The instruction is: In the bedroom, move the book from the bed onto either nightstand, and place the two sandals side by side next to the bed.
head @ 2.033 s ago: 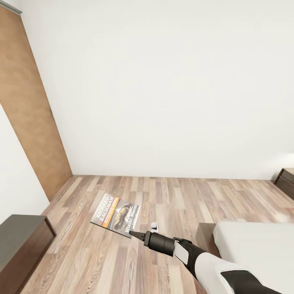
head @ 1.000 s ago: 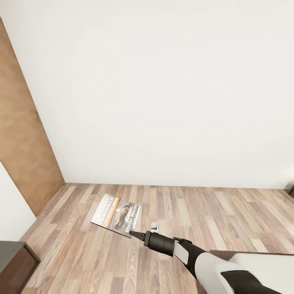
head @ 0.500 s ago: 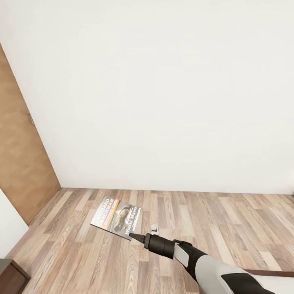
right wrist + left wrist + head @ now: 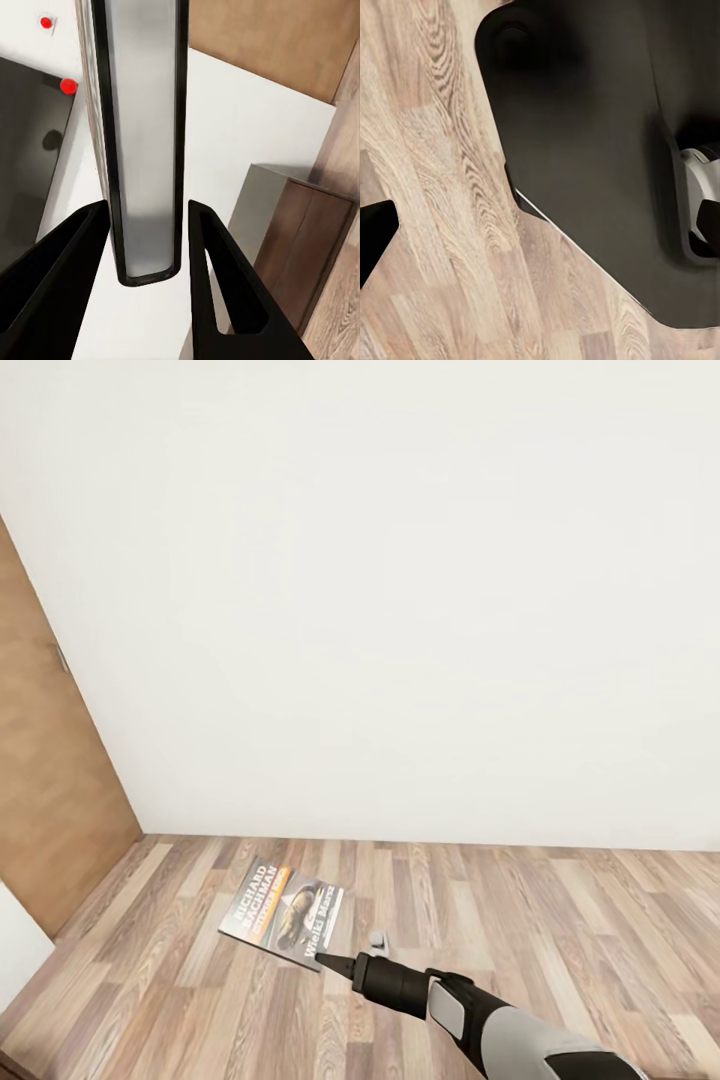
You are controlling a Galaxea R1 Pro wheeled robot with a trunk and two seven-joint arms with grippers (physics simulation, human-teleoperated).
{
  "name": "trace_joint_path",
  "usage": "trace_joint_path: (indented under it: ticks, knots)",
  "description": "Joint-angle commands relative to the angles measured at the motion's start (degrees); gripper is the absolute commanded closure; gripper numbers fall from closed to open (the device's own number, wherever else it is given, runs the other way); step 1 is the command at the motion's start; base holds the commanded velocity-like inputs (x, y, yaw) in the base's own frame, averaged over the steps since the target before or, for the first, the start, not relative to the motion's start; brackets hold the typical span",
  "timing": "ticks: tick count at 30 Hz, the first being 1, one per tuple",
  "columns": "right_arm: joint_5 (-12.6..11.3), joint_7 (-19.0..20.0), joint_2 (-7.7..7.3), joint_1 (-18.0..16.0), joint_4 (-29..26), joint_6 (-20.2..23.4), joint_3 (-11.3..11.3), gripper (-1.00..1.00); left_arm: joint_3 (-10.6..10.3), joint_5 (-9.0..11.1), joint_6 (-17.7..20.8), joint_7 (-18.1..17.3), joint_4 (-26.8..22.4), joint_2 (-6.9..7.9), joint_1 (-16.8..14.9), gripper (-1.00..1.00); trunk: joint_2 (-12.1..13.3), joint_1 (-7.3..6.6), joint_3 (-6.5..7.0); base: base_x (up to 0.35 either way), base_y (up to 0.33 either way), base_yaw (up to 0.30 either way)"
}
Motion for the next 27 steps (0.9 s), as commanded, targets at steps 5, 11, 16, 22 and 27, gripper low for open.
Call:
trace_joint_path:
  ticks: [5, 11, 16, 22, 27]
  knots:
    - [0.02, 0.08, -0.01, 1.23, 0.0, 0.63, 0.03, 1.0, -0.52, 0.16, -0.03, 0.29, -0.12, -0.09, 0.02, -1.0, -0.11, 0.07, -0.1, 0.336, 0.098, 0.0]
    - [1.43, 0.01, -0.19, 2.26, 0.01, 0.64, 0.78, 1.0, -0.54, 0.16, -0.01, 0.28, -0.12, -0.15, 0.01, -1.0, -0.11, 0.07, -0.1, 0.336, 0.099, 0.0]
    - [1.86, -0.04, -0.26, 2.75, 0.05, 0.64, 0.97, 1.0, -0.55, 0.16, -0.01, 0.28, -0.12, -0.2, 0.0, -1.0, -0.11, 0.07, -0.1, 0.336, 0.099, 0.0]
    - [2.04, -0.06, -0.3, 3.84, 0.06, 0.67, 1.06, 1.0, -0.55, 0.16, -0.04, 0.28, -0.12, -0.17, -0.01, -1.0, -0.11, 0.07, -0.1, 0.336, 0.099, 0.0]
    - [2.07, -0.09, -0.31, 4.47, 0.07, 0.68, 1.1, 1.0, -0.55, 0.16, -0.03, 0.28, -0.12, -0.15, 0.0, -1.0, -0.11, 0.07, -0.1, 0.336, 0.099, 0.0]
